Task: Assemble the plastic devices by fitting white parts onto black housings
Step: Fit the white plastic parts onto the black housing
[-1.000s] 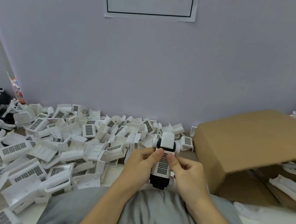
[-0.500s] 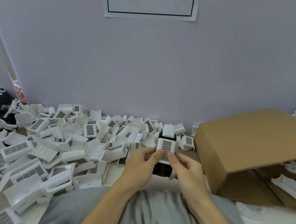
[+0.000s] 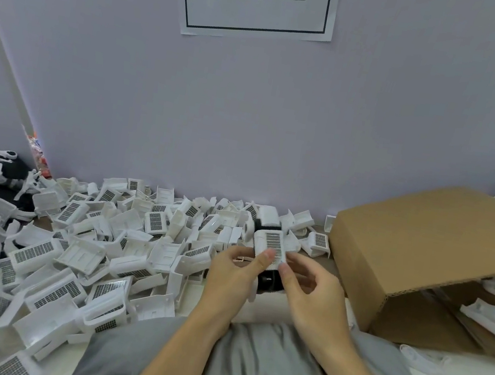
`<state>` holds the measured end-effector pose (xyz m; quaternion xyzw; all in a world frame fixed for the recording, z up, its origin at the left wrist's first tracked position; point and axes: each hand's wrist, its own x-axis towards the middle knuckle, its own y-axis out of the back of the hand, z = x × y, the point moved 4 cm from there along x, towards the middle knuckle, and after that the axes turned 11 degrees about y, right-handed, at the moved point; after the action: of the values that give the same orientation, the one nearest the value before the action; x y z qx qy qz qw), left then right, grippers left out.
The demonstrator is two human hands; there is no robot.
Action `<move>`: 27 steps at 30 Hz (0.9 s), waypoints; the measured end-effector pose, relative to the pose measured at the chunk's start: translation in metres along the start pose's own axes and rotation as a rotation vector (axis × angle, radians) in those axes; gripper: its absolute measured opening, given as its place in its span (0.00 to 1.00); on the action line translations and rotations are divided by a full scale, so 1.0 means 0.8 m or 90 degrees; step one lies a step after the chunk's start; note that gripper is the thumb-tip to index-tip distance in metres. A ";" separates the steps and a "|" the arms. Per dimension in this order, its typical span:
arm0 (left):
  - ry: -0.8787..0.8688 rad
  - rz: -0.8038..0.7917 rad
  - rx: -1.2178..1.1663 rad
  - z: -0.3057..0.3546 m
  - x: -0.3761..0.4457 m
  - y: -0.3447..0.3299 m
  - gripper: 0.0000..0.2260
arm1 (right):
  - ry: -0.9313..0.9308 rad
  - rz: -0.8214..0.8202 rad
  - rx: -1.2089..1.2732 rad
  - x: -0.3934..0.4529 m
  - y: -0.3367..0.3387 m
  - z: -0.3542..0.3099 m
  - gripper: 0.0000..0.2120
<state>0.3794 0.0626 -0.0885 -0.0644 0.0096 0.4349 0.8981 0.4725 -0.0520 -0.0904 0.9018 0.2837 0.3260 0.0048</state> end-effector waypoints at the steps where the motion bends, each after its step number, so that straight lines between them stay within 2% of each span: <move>1: 0.018 0.008 -0.030 -0.002 0.002 0.002 0.16 | 0.000 -0.012 -0.036 -0.001 -0.001 0.001 0.09; 4: 0.067 0.026 -0.089 -0.004 0.005 0.006 0.22 | 0.038 -0.086 -0.118 -0.006 -0.011 -0.001 0.23; 7: 0.106 0.018 -0.114 -0.006 0.006 0.006 0.15 | 0.112 -0.139 -0.196 -0.008 -0.017 -0.007 0.32; 9: 0.124 0.014 -0.132 -0.005 0.004 0.008 0.12 | 0.150 -0.153 -0.248 -0.007 -0.016 -0.012 0.33; 13: 0.114 0.003 -0.154 -0.003 0.001 0.009 0.12 | 0.176 -0.157 -0.281 -0.007 -0.017 -0.018 0.32; 15: 0.109 -0.009 -0.156 -0.004 0.002 0.007 0.14 | 0.166 -0.164 -0.286 -0.008 -0.017 -0.019 0.34; 18: 0.118 -0.045 -0.162 -0.004 0.001 0.003 0.22 | 0.159 -0.160 -0.341 -0.008 -0.014 -0.024 0.39; 20: 0.119 -0.066 -0.148 -0.001 0.000 0.001 0.25 | 0.179 -0.141 -0.370 -0.008 -0.013 -0.030 0.37; 23: 0.102 -0.081 -0.160 0.002 -0.001 -0.001 0.20 | 0.152 -0.098 -0.294 -0.008 -0.009 -0.028 0.33; 25: 0.089 -0.048 -0.160 0.003 -0.001 0.000 0.22 | 0.083 -0.023 -0.188 -0.005 0.000 -0.021 0.30; 27: 0.061 0.023 -0.109 0.004 -0.001 0.006 0.20 | 0.001 0.050 -0.094 -0.002 0.010 -0.014 0.21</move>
<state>0.3754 0.0653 -0.0857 -0.1616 0.0164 0.4464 0.8800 0.4689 -0.0615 -0.0809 0.9091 0.2234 0.3467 0.0584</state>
